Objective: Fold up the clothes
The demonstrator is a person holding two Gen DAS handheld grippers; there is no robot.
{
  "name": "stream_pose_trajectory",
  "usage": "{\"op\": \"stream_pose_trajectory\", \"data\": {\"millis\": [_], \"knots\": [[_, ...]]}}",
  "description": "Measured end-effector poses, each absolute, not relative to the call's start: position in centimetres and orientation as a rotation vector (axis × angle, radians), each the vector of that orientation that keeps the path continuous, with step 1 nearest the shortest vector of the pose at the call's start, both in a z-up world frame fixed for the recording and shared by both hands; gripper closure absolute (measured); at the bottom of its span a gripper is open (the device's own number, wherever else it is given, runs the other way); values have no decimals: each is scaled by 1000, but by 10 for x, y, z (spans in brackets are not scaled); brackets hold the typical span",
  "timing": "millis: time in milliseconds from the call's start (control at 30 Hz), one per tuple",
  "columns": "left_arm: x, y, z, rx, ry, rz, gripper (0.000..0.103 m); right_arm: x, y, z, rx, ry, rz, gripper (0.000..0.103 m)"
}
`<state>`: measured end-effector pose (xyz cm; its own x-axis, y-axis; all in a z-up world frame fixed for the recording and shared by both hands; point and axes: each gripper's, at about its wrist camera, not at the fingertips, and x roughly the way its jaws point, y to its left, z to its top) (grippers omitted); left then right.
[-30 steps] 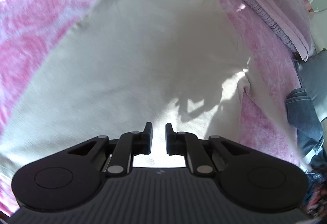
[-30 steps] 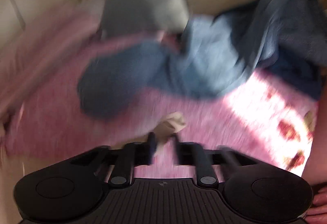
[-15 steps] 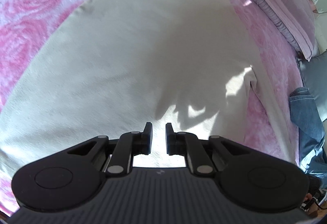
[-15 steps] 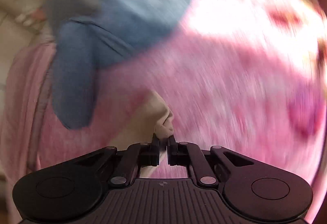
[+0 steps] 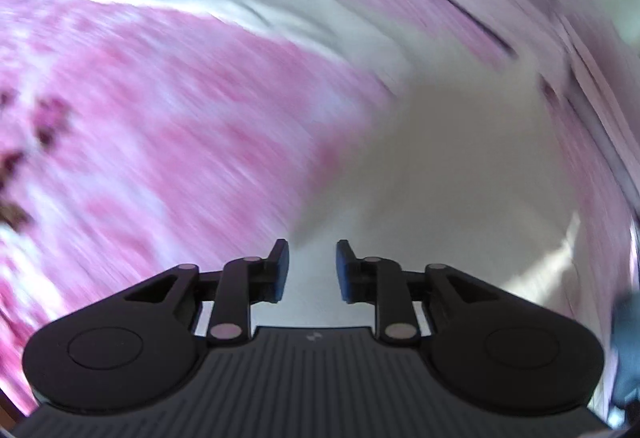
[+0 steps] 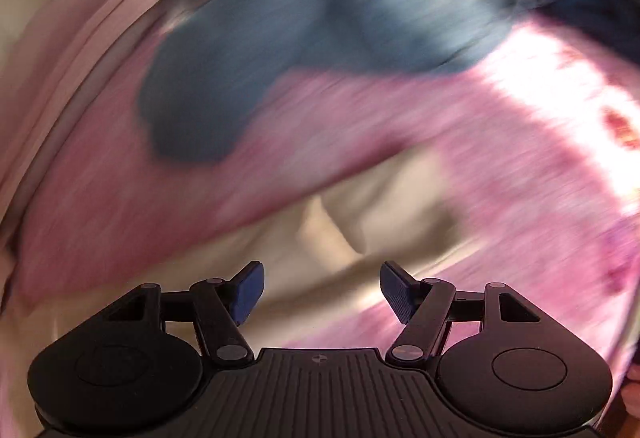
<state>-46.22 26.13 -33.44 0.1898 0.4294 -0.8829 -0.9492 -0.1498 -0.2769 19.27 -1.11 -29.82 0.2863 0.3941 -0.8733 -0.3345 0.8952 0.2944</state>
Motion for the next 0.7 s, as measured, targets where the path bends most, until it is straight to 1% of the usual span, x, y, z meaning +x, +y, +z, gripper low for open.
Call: {"op": "stream_pose_trajectory", "data": {"millis": [133, 167, 267, 500, 567, 600, 633, 700], "knots": [[-521, 301, -327, -1134, 509, 1539, 64, 143, 39, -305, -30, 1210, 635, 35], [-536, 312, -325, -1130, 484, 1585, 63, 131, 51, -308, -51, 1216, 667, 35], [-587, 346, -324, -1131, 400, 1695, 62, 97, 80, -315, -120, 1233, 730, 35], [-663, 418, -349, -1171, 330, 1805, 63, 24, 121, -325, -198, 1259, 757, 35], [-678, 433, -356, -1183, 321, 1819, 70, 6, 128, -325, -215, 1255, 749, 35], [-680, 433, -359, -1180, 322, 1814, 92, 0, 130, -327, -220, 1255, 745, 35], [-681, 433, -358, -1147, 323, 1812, 102, -6, 133, -329, -225, 1256, 740, 35], [-681, 433, -357, -1075, 325, 1808, 102, -15, 137, -332, -235, 1254, 730, 35]]}}
